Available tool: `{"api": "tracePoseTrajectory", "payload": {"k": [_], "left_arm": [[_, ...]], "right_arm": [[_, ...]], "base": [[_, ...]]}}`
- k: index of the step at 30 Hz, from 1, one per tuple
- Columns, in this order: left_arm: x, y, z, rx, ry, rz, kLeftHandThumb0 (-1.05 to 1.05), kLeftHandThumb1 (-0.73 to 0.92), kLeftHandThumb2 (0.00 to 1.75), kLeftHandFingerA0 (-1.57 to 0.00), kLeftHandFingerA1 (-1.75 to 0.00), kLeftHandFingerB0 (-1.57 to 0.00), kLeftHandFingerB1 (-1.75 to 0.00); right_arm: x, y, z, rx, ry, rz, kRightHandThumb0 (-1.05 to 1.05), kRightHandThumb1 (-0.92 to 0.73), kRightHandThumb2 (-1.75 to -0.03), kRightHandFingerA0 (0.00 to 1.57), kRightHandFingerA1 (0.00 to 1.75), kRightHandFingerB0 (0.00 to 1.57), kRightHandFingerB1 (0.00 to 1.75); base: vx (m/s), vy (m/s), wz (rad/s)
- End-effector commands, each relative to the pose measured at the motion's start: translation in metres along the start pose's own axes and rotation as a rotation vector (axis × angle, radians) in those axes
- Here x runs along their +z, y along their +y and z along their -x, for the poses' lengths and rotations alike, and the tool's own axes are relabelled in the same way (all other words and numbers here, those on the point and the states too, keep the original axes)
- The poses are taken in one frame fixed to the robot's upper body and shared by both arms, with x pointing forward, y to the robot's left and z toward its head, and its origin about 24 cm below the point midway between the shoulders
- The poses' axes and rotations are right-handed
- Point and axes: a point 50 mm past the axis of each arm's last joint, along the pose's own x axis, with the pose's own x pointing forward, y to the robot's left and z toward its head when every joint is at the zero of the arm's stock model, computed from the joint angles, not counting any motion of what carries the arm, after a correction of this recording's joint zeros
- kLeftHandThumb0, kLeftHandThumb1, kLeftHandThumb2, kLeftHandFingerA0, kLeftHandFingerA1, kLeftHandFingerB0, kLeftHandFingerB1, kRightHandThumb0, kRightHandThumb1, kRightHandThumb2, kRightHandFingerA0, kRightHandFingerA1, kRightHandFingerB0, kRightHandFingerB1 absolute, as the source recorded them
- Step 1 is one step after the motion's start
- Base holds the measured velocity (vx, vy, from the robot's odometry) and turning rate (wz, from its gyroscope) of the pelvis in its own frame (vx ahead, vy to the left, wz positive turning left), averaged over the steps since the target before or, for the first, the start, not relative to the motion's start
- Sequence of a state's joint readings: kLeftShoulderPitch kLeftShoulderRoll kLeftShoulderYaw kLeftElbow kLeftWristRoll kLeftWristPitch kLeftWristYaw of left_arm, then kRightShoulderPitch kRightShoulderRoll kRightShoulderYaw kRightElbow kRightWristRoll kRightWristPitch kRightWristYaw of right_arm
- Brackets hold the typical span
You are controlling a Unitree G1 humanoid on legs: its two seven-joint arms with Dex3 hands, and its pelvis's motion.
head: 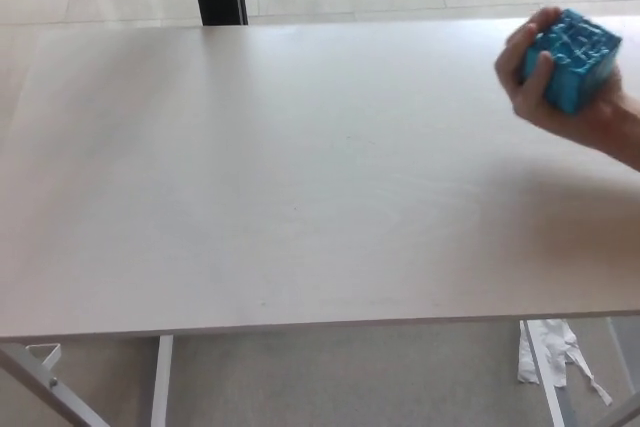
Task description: The robot uses its right hand to pick up a cube kept in the middle of the desk infront of it and hands it to a person
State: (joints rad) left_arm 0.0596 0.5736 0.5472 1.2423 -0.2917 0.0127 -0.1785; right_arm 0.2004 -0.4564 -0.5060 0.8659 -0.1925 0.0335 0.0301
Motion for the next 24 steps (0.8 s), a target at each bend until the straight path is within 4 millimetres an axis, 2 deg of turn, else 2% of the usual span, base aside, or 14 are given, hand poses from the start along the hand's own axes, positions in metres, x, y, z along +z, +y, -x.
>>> {"api": "tracePoseTrajectory", "payload": {"k": [1, 2, 5, 6, 7, 8, 9, 12, 14, 15, 17, 20, 21, 24], "left_arm": [[0.0087, 0.0127, 0.0023, 0.034, -0.035, -0.068, -0.80, 0.79, 0.63, -0.59, -0.60, -0.42, -0.44], [0.0084, 0.0128, 0.0025, 0.034, -0.038, -0.107, -0.78, 0.62, 1.07, -0.56, -0.69, -0.34, -0.57], [0.0063, 0.0117, 0.0026, 0.010, -0.035, -0.105, -0.83, 0.84, 0.64, -0.53, -0.68, -0.34, -0.51], [0.0064, 0.0112, 0.0025, 0.013, -0.035, -0.136, -0.81, 0.65, 1.10, -0.53, -0.73, -0.29, -0.59], [0.0061, 0.0109, 0.0024, 0.015, -0.032, -0.147, -0.82, 0.65, 1.11, -0.53, -0.73, -0.29, -0.59], [0.0055, 0.0108, 0.0025, 0.014, -0.030, -0.158, -0.87, 0.87, 0.66, -0.53, -0.70, -0.33, -0.54], [0.0050, 0.0108, 0.0025, 0.012, -0.029, -0.163, -0.81, 0.66, 1.11, -0.51, -0.72, -0.29, -0.59], [0.0073, 0.0138, 0.0038, -0.008, -0.040, -0.196, -0.80, 0.90, 0.66, -0.49, -0.62, -0.29, -0.44], [0.0075, 0.0143, 0.0038, -0.011, -0.041, -0.162, -0.82, 0.88, 0.66, -0.49, -0.67, -0.29, -0.48], [0.0073, 0.0144, 0.0039, -0.015, -0.041, -0.165, -0.77, 0.68, 1.09, -0.47, -0.69, -0.25, -0.56], [0.0051, 0.0157, 0.0044, -0.015, -0.033, -0.165, -0.81, 0.67, 1.11, -0.49, -0.72, -0.25, -0.58], [0.0055, 0.0182, 0.0047, -0.010, -0.017, -0.153, -0.82, 0.66, 1.10, -0.49, -0.71, -0.28, -0.58], [0.0064, 0.0183, 0.0047, -0.010, -0.021, -0.159, -0.87, 0.87, 0.66, -0.52, -0.69, -0.30, -0.53], [0.0074, 0.0192, 0.0052, -0.015, -0.030, -0.171, -0.86, 0.88, 0.66, -0.50, -0.68, -0.30, -0.51]], "right_arm": [[0.0006, -0.0009, -0.0033, 0.082, 0.038, 0.002, -0.55, -0.45, -0.83, 0.48, 0.64, 0.85, 0.70], [0.0019, -0.0002, -0.0039, 0.084, 0.036, 0.003, -0.55, -0.45, -0.83, 0.48, 0.64, 0.85, 0.70], [0.0040, -0.0003, -0.0048, 0.087, 0.034, 0.005, -0.55, -0.45, -0.83, 0.48, 0.64, 0.85, 0.70], [0.0049, 0.0000, -0.0051, 0.087, 0.033, 0.004, -0.55, -0.45, -0.83, 0.48, 0.64, 0.85, 0.70], [0.0053, 0.0001, -0.0052, 0.088, 0.032, 0.004, -0.55, -0.45, -0.83, 0.48, 0.64, 0.85, 0.70], [0.0053, 0.0000, -0.0053, 0.088, 0.033, 0.004, -0.55, -0.45, -0.83, 0.48, 0.64, 0.85, 0.70], [0.0053, 0.0000, -0.0053, 0.089, 0.033, 0.004, -0.55, -0.45, -0.83, 0.48, 0.64, 0.85, 0.70], [0.0042, 0.0021, -0.0048, 0.093, 0.034, 0.002, -0.55, -0.45, -0.83, 0.48, 0.64, 0.85, 0.70], [0.0037, 0.0023, -0.0045, 0.094, 0.033, 0.001, -0.55, -0.45, -0.83, 0.48, 0.64, 0.85, 0.70], [0.0031, 0.0016, -0.0042, 0.093, 0.032, 0.001, -0.55, -0.45, -0.83, 0.48, 0.64, 0.85, 0.70], [0.0012, 0.0002, -0.0033, 0.092, 0.033, 0.002, -0.55, -0.45, -0.83, 0.48, 0.64, 0.85, 0.70], [-0.0004, -0.0001, -0.0022, 0.094, 0.032, 0.001, -0.55, -0.45, -0.83, 0.48, 0.64, 0.85, 0.70], [0.0001, 0.0000, -0.0021, 0.095, 0.029, 0.000, -0.55, -0.45, -0.83, 0.48, 0.64, 0.85, 0.70], [-0.0004, -0.0027, -0.0007, 0.095, 0.023, -0.003, -0.55, -0.45, -0.83, 0.48, 0.64, 0.85, 0.70]], "base": [[0.00, 0.000, 0.00], [0.00, 0.000, 0.00], [0.00, 0.000, 0.00], [0.00, 0.000, 0.00], [0.00, 0.000, 0.00], [0.00, 0.000, 0.00], [0.00, 0.000, 0.00], [0.00, 0.000, 0.00], [0.00, 0.000, 0.00], [0.00, 0.000, 0.00], [0.00, 0.000, 0.00], [0.00, 0.000, 0.00], [0.00, 0.000, 0.00], [0.00, 0.000, 0.00]]}}
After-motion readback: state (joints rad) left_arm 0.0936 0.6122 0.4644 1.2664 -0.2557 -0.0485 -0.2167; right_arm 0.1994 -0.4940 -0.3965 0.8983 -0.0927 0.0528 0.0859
